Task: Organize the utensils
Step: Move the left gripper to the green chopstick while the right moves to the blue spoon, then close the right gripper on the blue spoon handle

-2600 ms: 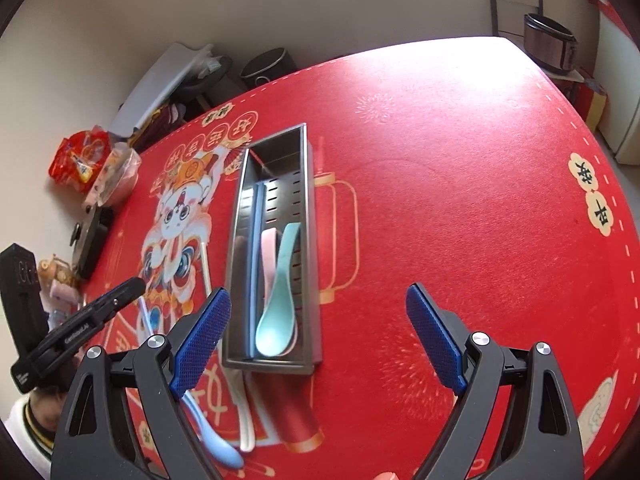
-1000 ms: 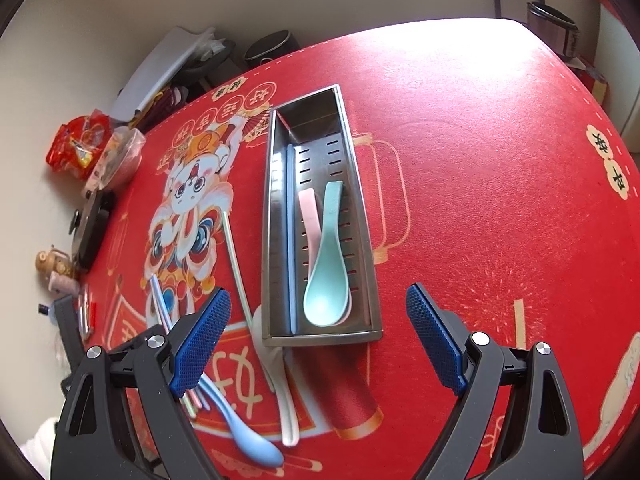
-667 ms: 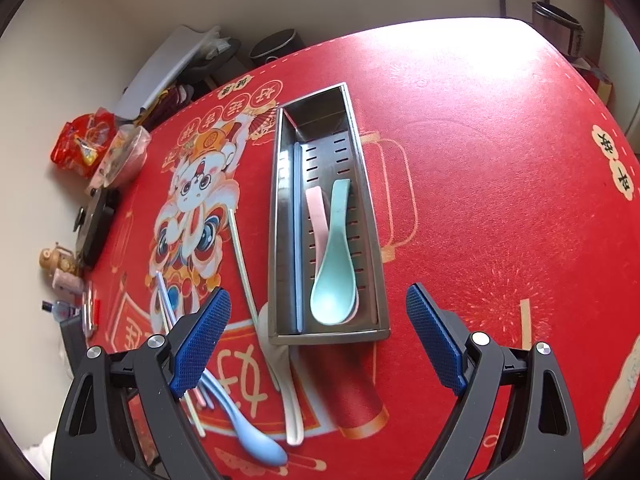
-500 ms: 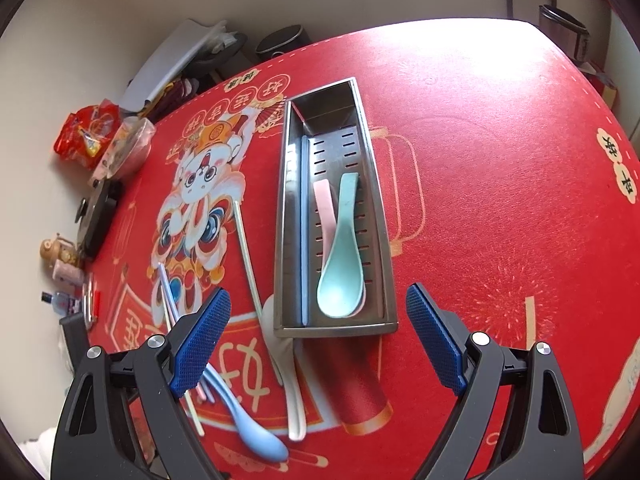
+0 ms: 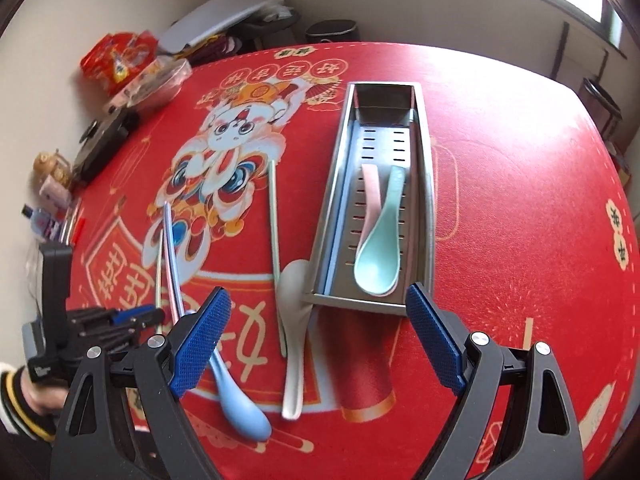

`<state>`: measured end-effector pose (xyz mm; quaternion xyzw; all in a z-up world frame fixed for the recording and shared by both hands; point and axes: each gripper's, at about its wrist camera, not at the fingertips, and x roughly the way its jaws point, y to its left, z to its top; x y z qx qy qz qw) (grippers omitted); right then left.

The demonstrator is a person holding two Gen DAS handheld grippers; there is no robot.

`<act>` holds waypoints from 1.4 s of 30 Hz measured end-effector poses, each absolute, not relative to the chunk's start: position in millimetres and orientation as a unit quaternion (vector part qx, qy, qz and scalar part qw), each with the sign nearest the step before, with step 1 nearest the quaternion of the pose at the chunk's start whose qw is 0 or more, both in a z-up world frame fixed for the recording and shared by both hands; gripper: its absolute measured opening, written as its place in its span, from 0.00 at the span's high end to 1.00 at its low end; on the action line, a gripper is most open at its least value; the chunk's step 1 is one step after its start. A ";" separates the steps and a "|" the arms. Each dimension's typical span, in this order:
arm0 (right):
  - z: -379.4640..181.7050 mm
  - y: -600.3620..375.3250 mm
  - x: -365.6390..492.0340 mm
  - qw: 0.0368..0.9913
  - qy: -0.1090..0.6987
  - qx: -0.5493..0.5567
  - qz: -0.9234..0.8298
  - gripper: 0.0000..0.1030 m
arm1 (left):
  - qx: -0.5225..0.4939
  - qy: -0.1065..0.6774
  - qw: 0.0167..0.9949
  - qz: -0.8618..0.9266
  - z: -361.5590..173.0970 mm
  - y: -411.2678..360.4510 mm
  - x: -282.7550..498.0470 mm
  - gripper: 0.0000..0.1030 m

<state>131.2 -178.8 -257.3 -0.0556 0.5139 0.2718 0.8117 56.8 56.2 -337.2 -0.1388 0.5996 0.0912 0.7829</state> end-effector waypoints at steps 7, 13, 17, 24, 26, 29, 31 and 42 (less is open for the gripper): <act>-278.6 -134.1 89.6 0.762 0.540 -0.137 0.331 0.32 | -0.128 0.583 0.801 0.052 -335.5 39.8 23.0 0.88; -304.6 -100.4 52.3 0.722 0.553 -0.231 0.345 0.59 | -0.149 0.570 0.808 0.018 -339.5 45.7 4.1 0.89; -318.3 -91.1 35.1 0.709 0.557 -0.272 0.336 0.62 | -0.147 0.567 0.810 0.001 -339.5 47.6 -4.4 0.90; -331.7 -78.9 14.7 0.706 0.537 -0.353 0.297 0.62 | -0.143 0.564 0.813 -0.033 -341.2 51.0 -8.9 0.89; -336.4 -75.3 9.0 0.703 0.536 -0.371 0.285 0.62 | -0.144 0.564 0.812 -0.042 -342.1 57.5 -5.9 0.89; -339.2 -73.8 3.7 0.702 0.534 -0.382 0.275 0.62 | -0.143 0.564 0.811 -0.051 -342.7 62.7 -6.6 0.89; -338.0 -76.3 5.6 0.704 0.545 -0.368 0.269 0.68 | -0.142 0.566 0.810 -0.056 -341.2 62.0 -3.7 0.89; -327.0 -130.5 67.4 0.720 0.648 -0.048 0.243 0.75 | -0.132 0.573 0.806 -0.071 -340.1 64.7 0.5 0.89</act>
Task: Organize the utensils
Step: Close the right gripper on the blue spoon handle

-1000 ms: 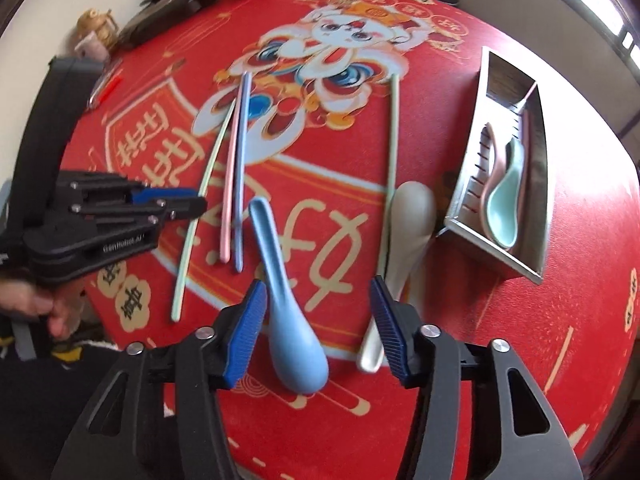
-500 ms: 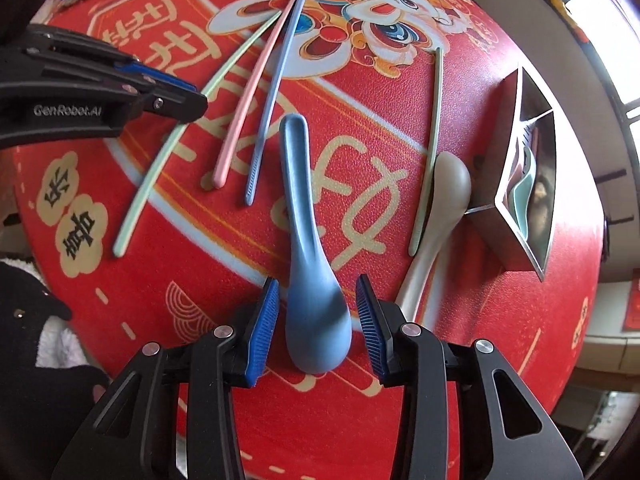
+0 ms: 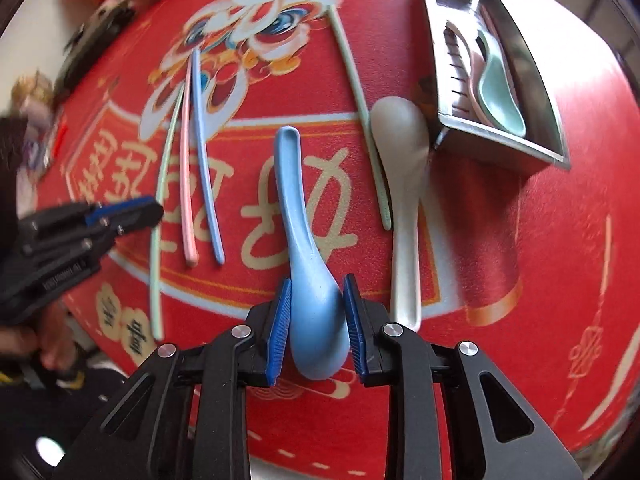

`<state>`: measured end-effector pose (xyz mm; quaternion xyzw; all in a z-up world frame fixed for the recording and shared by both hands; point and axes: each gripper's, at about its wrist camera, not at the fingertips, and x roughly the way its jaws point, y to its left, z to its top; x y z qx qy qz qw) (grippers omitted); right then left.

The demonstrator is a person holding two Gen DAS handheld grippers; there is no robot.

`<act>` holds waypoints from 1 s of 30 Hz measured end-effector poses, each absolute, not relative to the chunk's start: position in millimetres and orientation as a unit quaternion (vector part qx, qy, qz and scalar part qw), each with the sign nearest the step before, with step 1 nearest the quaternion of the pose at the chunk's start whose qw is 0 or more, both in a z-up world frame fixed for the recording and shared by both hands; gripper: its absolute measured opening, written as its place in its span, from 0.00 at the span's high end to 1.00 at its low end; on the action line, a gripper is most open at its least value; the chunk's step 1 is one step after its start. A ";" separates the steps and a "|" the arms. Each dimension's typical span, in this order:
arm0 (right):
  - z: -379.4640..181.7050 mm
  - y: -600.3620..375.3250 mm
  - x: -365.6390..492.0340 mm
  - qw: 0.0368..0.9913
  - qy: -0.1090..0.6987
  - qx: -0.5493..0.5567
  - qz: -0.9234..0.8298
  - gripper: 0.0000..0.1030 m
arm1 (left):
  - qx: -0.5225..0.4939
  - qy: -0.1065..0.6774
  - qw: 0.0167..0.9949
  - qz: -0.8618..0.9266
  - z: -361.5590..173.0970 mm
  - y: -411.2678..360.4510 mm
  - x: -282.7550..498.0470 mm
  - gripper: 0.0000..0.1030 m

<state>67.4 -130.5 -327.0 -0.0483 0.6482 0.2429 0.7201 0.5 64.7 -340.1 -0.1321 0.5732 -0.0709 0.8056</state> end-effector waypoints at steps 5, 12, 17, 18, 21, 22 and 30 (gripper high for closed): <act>-335.5 -169.4 79.4 0.704 0.669 0.104 0.215 0.76 | -0.126 0.576 0.804 -0.074 -340.9 61.8 2.0 0.89; -343.2 -189.7 81.6 0.699 0.665 0.171 0.198 0.76 | -0.119 0.577 0.805 -0.073 -341.3 59.5 3.9 0.89; -343.5 -187.6 92.1 0.706 0.659 0.165 0.196 0.76 | -0.119 0.578 0.805 -0.070 -341.8 58.9 4.4 0.89; -342.4 -188.1 92.5 0.708 0.659 0.156 0.201 0.76 | -0.120 0.577 0.805 -0.069 -341.8 58.3 4.7 0.89; -336.2 -176.2 91.3 0.722 0.653 0.083 0.213 0.81 | -0.119 0.577 0.805 -0.066 -342.3 57.2 4.6 0.89; -334.1 -172.6 90.0 0.726 0.650 0.057 0.217 0.86 | -0.119 0.577 0.805 -0.065 -342.0 57.2 4.2 0.89; -336.9 -147.7 91.8 0.723 0.646 -0.012 0.244 0.91 | -0.120 0.576 0.807 -0.056 -342.2 55.3 3.0 0.88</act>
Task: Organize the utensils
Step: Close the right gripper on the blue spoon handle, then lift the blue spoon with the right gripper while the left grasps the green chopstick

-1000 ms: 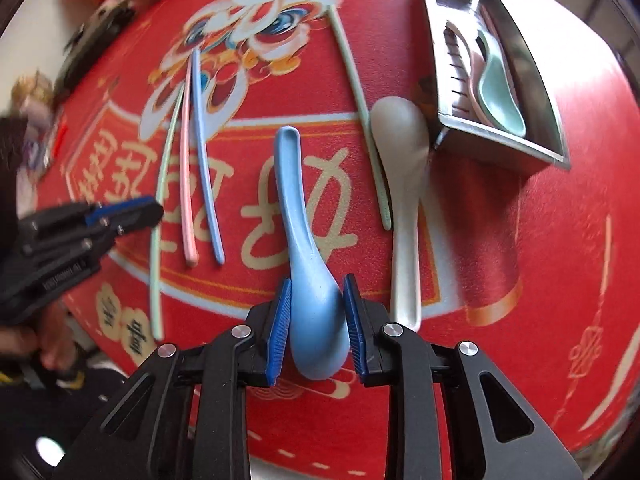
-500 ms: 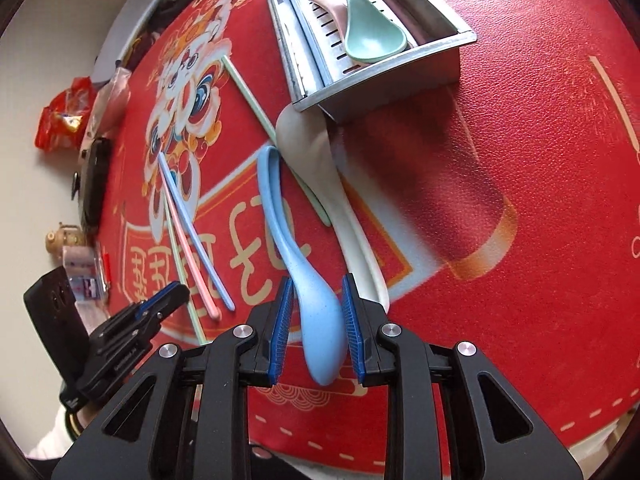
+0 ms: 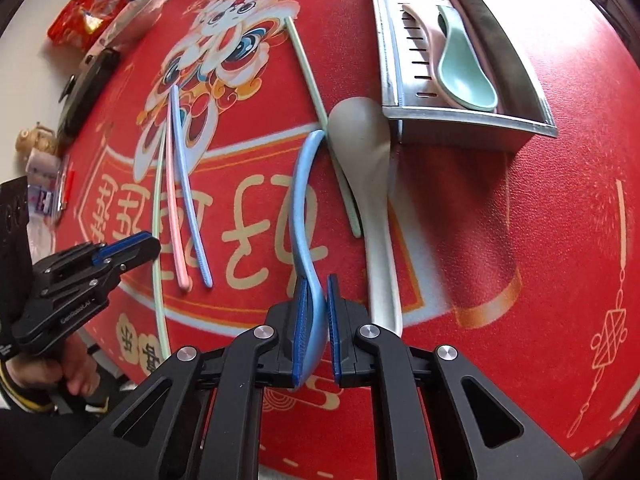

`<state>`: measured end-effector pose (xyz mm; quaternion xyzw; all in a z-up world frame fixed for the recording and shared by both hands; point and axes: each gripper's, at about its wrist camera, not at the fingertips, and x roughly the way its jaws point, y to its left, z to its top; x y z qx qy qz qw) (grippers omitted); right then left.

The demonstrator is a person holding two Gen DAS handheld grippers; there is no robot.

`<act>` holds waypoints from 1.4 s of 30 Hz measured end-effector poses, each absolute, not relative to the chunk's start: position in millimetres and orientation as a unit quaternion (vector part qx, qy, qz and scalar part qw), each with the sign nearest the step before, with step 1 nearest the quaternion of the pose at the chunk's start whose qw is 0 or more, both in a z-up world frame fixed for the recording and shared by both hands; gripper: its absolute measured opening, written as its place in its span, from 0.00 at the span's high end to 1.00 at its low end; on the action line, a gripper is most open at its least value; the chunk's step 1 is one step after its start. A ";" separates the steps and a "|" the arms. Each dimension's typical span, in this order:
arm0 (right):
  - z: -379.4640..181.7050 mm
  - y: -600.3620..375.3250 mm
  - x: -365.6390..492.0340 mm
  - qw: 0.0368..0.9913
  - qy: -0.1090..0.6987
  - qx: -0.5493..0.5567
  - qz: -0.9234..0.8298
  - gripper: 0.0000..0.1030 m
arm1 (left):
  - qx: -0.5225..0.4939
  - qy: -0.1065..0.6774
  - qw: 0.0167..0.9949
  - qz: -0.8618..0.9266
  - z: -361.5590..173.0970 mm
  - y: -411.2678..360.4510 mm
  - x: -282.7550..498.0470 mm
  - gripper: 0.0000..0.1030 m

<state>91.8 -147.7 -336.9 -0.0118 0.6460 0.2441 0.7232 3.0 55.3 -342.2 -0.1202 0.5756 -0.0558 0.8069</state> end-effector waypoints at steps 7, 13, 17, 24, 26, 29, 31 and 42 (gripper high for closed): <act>-339.3 -135.0 96.7 0.723 0.637 -0.014 0.268 0.93 | -0.118 0.576 0.807 -0.048 -341.6 52.4 3.0 0.88; -333.8 -133.4 99.3 0.726 0.622 0.014 0.294 0.94 | -0.155 0.573 0.803 -0.050 -340.6 62.6 2.8 0.99; -328.5 -135.9 99.7 0.727 0.613 0.027 0.306 0.95 | -0.171 0.560 0.809 -0.040 -331.3 76.3 1.4 1.00; -327.0 -140.2 101.0 0.729 0.609 0.037 0.311 0.95 | -0.173 0.573 0.801 -0.015 -333.2 80.5 6.2 0.99; -325.3 -141.8 100.8 0.729 0.607 0.039 0.314 0.95 | -0.179 0.575 0.798 -0.015 -333.9 79.1 9.8 0.98; -322.4 -146.8 101.6 0.730 0.605 0.039 0.317 0.95 | -0.176 0.582 0.794 -0.013 -336.9 71.2 13.4 0.97; -320.4 -149.3 103.0 0.730 0.603 0.038 0.319 0.95 | -0.173 0.584 0.793 -0.005 -337.8 68.8 15.6 0.91; -318.0 -149.0 118.8 0.726 0.603 -0.022 0.330 0.93 | -0.177 0.583 0.791 0.051 -340.4 61.7 21.3 0.89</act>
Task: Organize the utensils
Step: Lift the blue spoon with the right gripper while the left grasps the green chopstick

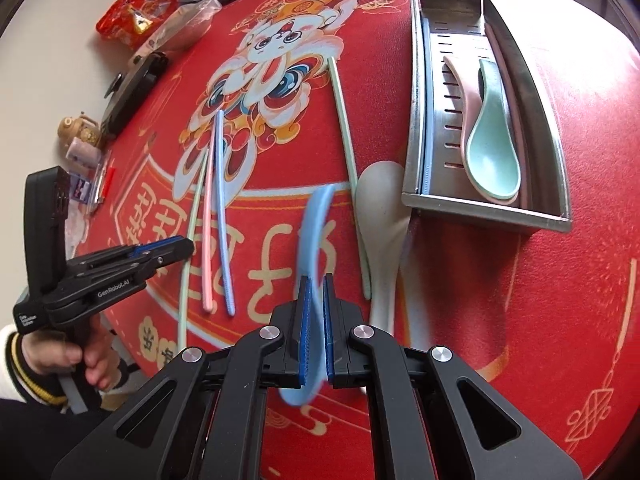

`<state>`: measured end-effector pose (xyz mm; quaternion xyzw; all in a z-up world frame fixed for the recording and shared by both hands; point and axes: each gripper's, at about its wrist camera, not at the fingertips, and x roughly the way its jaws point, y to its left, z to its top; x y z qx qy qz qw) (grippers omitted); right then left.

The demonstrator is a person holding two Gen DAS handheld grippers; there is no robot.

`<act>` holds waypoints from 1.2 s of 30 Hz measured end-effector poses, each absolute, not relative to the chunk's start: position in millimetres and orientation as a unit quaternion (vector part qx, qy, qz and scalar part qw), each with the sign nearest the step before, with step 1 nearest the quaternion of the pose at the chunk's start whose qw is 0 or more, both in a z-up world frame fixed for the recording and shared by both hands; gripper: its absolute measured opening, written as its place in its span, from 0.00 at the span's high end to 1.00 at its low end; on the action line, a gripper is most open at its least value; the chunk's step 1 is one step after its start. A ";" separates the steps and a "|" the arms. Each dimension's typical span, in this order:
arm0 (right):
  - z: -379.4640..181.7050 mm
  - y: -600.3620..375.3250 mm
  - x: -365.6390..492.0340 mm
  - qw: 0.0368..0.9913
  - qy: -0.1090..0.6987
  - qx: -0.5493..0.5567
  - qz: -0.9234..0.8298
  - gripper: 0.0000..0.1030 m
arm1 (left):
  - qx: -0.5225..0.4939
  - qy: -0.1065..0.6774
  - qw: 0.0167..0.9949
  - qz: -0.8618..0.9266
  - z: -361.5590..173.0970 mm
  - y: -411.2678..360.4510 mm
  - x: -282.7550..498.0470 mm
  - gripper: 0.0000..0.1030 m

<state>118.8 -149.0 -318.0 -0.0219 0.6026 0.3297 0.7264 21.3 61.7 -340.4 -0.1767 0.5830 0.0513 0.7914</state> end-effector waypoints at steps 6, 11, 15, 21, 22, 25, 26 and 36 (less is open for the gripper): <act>-319.1 -136.6 117.6 0.715 0.595 -0.076 0.360 0.92 | -0.171 0.578 0.794 0.079 -339.6 57.4 21.0 0.93; -328.9 -134.5 122.7 0.704 0.607 -0.075 0.361 0.92 | -0.195 0.568 0.795 0.083 -339.2 63.7 16.0 0.95; -328.9 -131.9 124.3 0.705 0.607 -0.077 0.359 0.91 | -0.213 0.558 0.796 0.094 -335.7 76.3 8.5 0.95; -325.9 -127.1 123.5 0.710 0.602 -0.083 0.357 0.91 | -0.215 0.544 0.806 0.095 -324.7 85.7 0.3 0.95; -326.1 -126.2 123.8 0.710 0.603 -0.083 0.355 0.91 | -0.212 0.541 0.808 0.096 -322.7 86.4 -0.8 0.95; -330.7 -123.1 123.7 0.706 0.610 -0.085 0.349 0.72 | -0.205 0.534 0.815 0.093 -316.9 88.9 -2.3 0.95; -331.8 -122.4 123.0 0.707 0.611 -0.084 0.347 0.65 | -0.203 0.533 0.816 0.091 -314.9 89.5 -2.9 0.95; -340.5 -107.3 120.9 0.712 0.613 -0.090 0.330 0.74 | -0.183 0.520 0.831 0.074 -301.2 94.5 -6.4 0.95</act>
